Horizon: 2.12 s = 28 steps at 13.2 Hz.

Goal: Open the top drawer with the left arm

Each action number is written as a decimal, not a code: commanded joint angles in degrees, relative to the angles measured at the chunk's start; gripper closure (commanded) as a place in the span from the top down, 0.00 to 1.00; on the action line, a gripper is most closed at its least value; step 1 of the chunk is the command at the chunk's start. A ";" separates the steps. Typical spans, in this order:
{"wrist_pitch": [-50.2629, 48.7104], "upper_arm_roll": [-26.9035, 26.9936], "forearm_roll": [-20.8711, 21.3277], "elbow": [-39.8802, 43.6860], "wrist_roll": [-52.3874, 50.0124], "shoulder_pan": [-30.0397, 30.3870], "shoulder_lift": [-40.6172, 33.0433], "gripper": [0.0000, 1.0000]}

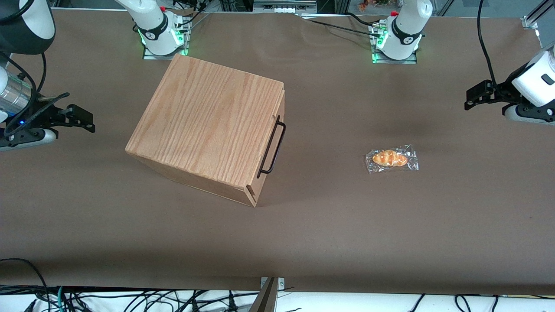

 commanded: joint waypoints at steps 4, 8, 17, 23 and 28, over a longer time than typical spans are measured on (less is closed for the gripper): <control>-1.49 0.29 1.17 1.99 0.61 -0.42 0.74 1.00; -1.49 0.47 0.73 1.99 0.87 -0.33 0.83 1.00; -1.66 0.29 0.82 1.99 0.61 -1.03 0.92 1.00; -4.56 0.20 0.47 1.99 0.87 -1.21 2.06 1.00; -4.57 -0.58 -3.90 2.16 0.78 -2.00 2.59 1.00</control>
